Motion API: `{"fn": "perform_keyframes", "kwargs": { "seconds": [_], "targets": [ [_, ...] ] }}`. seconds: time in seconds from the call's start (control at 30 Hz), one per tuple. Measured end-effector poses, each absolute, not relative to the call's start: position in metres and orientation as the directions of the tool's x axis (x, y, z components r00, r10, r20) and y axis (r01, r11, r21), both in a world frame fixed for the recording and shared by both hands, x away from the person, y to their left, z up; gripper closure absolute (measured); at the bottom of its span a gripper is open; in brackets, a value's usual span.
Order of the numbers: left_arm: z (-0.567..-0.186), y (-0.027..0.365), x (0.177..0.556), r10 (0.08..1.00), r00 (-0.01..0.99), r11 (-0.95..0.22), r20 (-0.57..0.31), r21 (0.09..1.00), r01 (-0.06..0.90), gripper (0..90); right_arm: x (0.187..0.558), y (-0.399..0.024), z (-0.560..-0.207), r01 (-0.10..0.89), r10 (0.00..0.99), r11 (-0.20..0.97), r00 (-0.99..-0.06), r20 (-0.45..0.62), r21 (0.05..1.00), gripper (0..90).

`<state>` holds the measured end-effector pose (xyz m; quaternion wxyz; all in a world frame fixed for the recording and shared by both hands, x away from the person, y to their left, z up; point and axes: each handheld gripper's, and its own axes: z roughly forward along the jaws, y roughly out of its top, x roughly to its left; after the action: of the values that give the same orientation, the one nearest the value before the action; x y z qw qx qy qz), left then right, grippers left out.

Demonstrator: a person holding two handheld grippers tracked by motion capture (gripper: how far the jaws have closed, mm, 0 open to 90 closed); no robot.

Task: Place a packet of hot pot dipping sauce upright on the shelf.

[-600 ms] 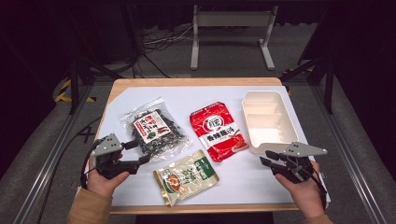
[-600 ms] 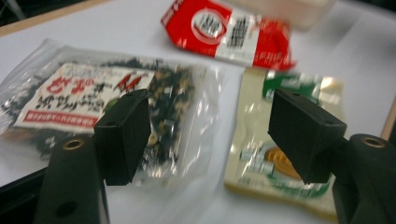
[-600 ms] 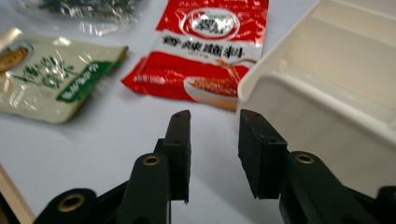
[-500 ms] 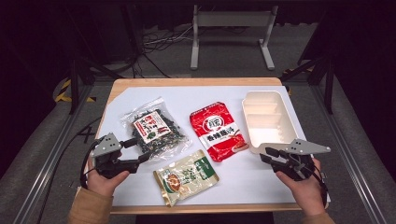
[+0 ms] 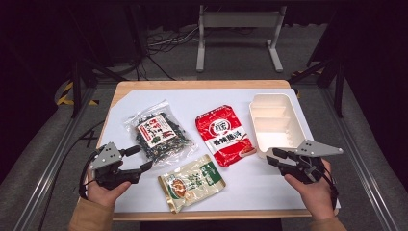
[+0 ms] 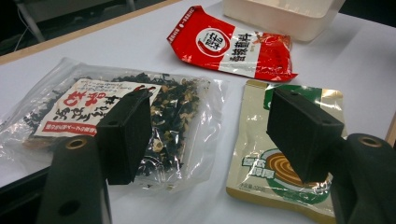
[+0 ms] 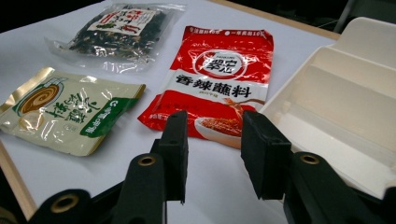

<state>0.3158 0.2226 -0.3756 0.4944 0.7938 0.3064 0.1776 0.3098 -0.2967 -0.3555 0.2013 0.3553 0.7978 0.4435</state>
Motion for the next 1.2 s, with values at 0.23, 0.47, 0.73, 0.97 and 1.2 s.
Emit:
{"fn": "perform_keyframes", "kwargs": {
  "seconds": [0.23,0.47,0.73,0.97,1.2],
  "targets": [
    [-0.377,0.226,0.315,0.667,0.744,-0.329,-0.015,0.891,0.314,31.2,0.313,-0.285,-0.352,0.369,0.729,0.373,-0.684,-0.023,0.851,57.3],
    [-0.378,0.227,0.312,0.669,0.743,-0.333,-0.017,0.887,0.320,31.3,0.318,-0.270,-0.349,0.358,0.704,0.380,-0.710,-0.015,0.853,55.7],
    [-0.379,0.228,0.311,0.672,0.740,-0.331,-0.017,0.887,0.321,30.8,0.324,-0.249,-0.347,0.341,0.662,0.406,-0.749,-0.016,0.848,53.3],
    [-0.379,0.229,0.311,0.673,0.740,-0.331,-0.019,0.887,0.323,30.3,0.328,-0.232,-0.347,0.331,0.632,0.427,-0.775,-0.016,0.842,51.0],
    [-0.381,0.228,0.311,0.672,0.740,-0.333,-0.016,0.886,0.322,30.0,0.332,-0.212,-0.347,0.322,0.604,0.447,-0.797,-0.016,0.834,48.2]
  ]
}}
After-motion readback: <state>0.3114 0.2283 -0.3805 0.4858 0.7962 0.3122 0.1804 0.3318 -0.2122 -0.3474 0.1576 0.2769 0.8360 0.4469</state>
